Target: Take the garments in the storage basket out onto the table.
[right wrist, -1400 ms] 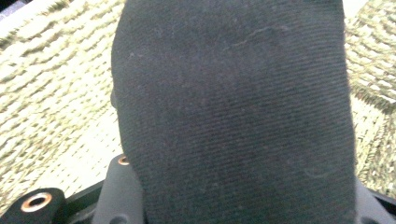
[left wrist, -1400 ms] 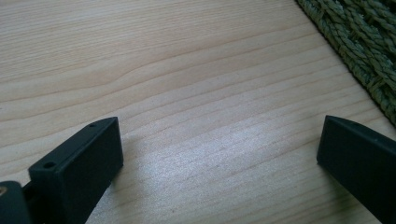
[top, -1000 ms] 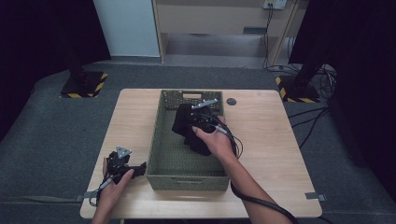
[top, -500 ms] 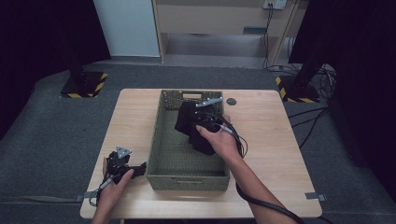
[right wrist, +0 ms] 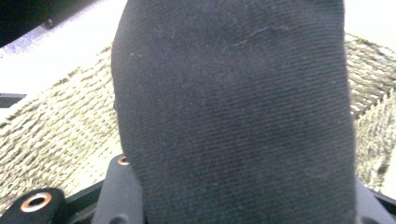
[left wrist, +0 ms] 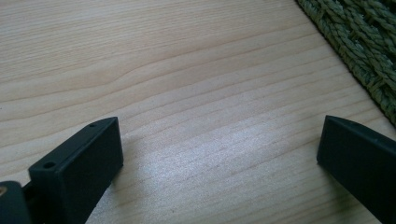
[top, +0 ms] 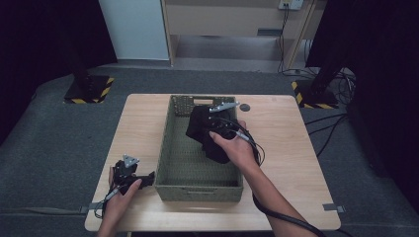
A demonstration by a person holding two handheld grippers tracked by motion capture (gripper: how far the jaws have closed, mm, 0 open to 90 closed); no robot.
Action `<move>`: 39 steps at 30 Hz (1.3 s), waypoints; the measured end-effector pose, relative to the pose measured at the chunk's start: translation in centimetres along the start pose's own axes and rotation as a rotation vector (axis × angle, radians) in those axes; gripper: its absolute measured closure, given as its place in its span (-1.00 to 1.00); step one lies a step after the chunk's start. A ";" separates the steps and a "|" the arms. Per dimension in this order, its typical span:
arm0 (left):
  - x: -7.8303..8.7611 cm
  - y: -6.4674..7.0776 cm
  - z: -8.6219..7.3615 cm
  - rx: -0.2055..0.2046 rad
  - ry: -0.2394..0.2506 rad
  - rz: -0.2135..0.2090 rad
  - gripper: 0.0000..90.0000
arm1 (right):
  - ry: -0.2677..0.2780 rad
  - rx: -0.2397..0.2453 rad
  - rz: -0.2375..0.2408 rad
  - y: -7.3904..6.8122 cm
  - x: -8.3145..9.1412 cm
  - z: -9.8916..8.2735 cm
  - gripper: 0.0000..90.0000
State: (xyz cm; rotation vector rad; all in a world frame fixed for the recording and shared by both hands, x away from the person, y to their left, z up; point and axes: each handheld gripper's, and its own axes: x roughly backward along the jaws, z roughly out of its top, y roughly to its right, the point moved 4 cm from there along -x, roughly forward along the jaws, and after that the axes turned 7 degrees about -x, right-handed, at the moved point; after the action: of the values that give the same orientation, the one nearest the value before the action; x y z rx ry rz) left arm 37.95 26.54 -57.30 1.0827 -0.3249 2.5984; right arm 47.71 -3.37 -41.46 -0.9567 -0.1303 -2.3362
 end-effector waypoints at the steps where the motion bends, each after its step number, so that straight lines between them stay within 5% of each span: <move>1: 0.0 0.0 0.0 0.000 0.000 0.000 -1.00 | 0.005 -0.002 0.002 0.0 0.2 0.1 0.15; 39: 0.0 0.0 0.0 0.002 0.002 0.000 -1.00 | 0.110 0.006 0.004 1.3 7.9 0.8 0.15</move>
State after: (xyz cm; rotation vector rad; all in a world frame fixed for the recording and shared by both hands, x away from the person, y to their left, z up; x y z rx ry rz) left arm 37.96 26.52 -57.30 1.0812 -0.3226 2.6004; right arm 44.54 -8.15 -35.78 -0.8225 -0.0905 -2.3779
